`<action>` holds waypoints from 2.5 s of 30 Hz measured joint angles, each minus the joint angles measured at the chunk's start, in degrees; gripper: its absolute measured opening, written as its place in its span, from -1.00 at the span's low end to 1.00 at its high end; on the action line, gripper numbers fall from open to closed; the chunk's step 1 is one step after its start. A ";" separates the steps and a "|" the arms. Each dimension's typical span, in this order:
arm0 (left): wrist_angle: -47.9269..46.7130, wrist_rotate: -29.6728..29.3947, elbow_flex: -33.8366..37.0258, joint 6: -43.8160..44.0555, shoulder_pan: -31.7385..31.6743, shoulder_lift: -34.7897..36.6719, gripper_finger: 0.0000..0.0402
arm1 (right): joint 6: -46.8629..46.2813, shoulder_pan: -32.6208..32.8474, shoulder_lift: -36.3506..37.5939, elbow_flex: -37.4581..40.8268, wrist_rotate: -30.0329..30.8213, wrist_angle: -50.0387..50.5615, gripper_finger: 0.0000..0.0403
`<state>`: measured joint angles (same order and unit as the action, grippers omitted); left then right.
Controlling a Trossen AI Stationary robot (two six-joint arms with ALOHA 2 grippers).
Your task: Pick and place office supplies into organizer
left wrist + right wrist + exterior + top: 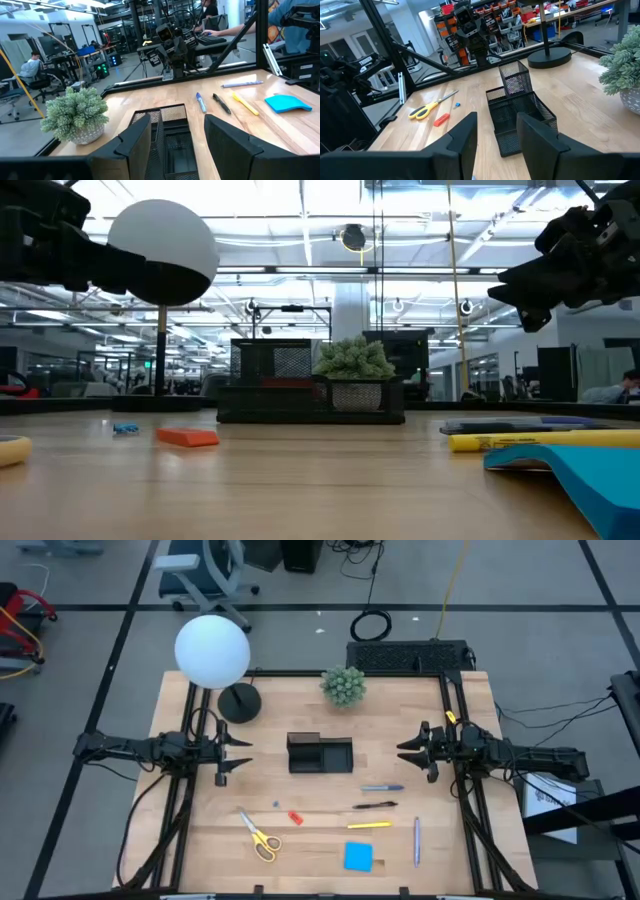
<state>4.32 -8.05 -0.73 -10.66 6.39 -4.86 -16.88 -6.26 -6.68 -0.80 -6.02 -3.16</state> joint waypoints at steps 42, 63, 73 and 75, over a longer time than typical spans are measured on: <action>0.00 0.01 0.01 0.00 0.00 -0.01 -0.05 | 0.00 -0.02 0.01 0.00 0.00 0.00 -0.35; 0.07 -0.03 0.02 -3.59 0.00 0.00 -0.05 | -0.45 -0.02 0.01 0.00 0.00 0.00 -0.35; 0.17 -0.09 0.00 -15.07 0.00 0.00 -0.05 | -0.42 0.00 0.00 0.00 0.17 -0.26 -0.35; 0.20 -0.09 0.02 -14.75 0.00 -0.01 -0.05 | -0.42 -0.01 0.00 0.00 1.26 -2.41 -0.35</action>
<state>4.51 -8.14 -0.71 -25.41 6.39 -4.87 -17.30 -6.27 -6.68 -0.80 -4.76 -5.57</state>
